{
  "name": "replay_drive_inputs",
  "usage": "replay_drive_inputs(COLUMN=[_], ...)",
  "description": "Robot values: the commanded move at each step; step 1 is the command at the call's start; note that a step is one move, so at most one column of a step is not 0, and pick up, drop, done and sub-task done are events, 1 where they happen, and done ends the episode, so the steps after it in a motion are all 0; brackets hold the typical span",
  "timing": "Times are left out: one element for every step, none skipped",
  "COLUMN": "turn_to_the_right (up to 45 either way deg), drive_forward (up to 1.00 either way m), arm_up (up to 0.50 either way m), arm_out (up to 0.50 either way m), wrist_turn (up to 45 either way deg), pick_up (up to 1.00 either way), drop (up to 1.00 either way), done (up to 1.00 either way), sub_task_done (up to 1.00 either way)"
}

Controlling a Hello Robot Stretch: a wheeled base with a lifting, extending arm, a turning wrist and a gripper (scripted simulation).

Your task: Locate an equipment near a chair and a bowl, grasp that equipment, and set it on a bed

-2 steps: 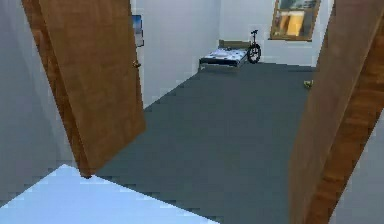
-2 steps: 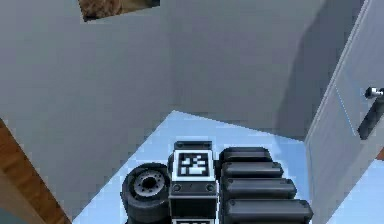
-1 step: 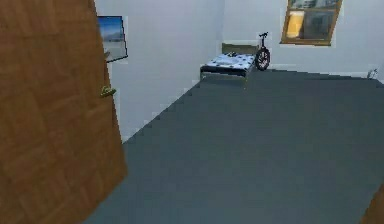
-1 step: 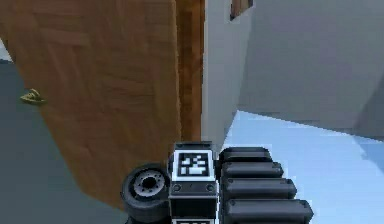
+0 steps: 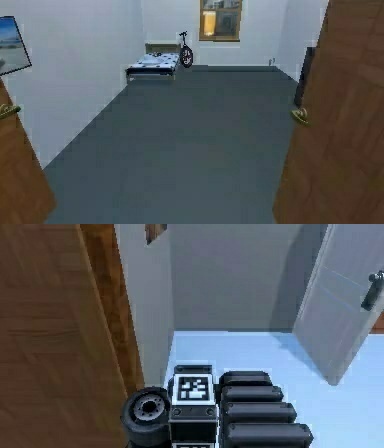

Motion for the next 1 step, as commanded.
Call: replay_drive_inputs(turn_to_the_right=[0.0], drive_forward=[1.0], arm_up=[0.0], arm_out=[0.0], wrist_turn=[0.0], pick_up=[0.0], drop=[0.0], done=[0.0], sub_task_done=[0.0])
